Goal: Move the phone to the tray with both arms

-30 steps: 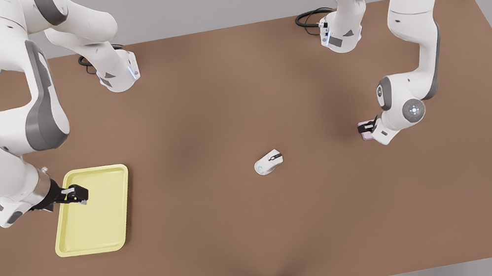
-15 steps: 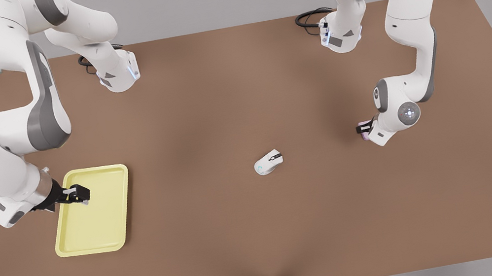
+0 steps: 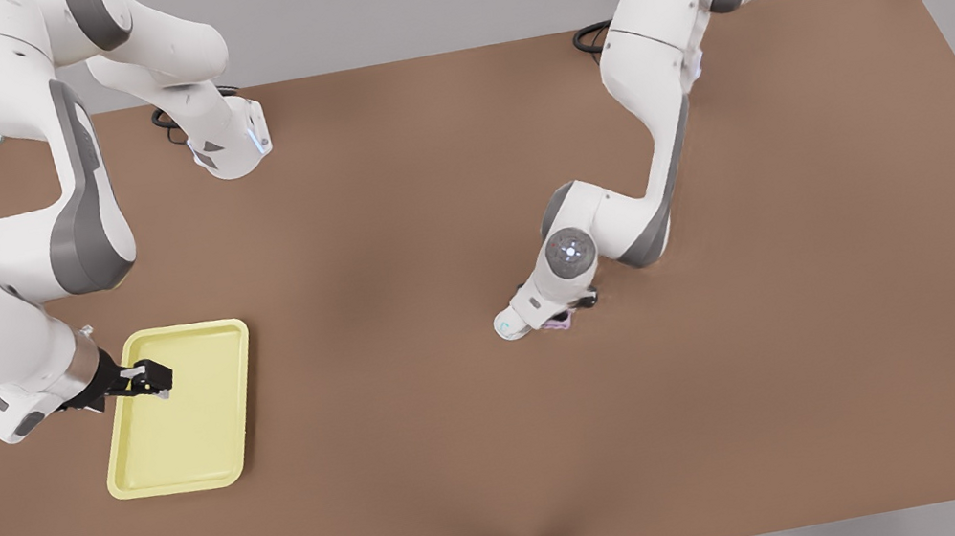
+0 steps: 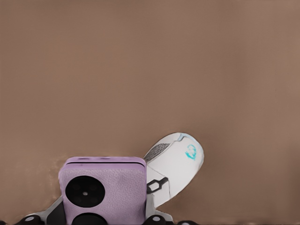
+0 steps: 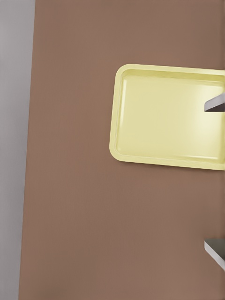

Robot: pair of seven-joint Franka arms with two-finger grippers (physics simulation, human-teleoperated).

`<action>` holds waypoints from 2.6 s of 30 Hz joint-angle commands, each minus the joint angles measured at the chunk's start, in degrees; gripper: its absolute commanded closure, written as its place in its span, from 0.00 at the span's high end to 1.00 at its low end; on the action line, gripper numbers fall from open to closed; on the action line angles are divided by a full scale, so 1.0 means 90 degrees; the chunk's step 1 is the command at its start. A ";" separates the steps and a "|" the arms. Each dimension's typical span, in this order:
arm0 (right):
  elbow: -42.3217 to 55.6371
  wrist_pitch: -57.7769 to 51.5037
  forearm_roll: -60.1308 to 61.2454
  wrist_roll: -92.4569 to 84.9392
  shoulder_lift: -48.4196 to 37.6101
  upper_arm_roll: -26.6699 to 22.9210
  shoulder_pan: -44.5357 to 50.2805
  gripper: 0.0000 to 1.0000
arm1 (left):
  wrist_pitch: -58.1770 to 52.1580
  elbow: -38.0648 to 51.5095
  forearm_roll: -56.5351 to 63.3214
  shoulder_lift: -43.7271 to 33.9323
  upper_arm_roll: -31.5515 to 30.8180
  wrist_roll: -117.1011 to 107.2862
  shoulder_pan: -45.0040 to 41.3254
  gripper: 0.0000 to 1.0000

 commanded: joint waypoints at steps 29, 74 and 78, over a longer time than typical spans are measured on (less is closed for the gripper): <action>-0.1031 0.0847 0.0211 0.3557 0.0676 0.0167 0.3173 1.00 | -0.5412 0.0978 -0.0284 -0.2859 0.0008 0.1630 0.2498 1.00; -0.4626 0.4988 0.0826 0.2778 0.1232 0.0265 0.3623 0.92 | -0.4689 0.1252 -0.0265 -0.2527 0.0819 0.1640 0.2576 1.00; -0.4626 0.4988 0.0826 0.2787 0.1310 0.0275 0.3623 0.87 | -0.4591 0.1252 -0.0265 -0.2517 0.0819 0.1640 0.2576 1.00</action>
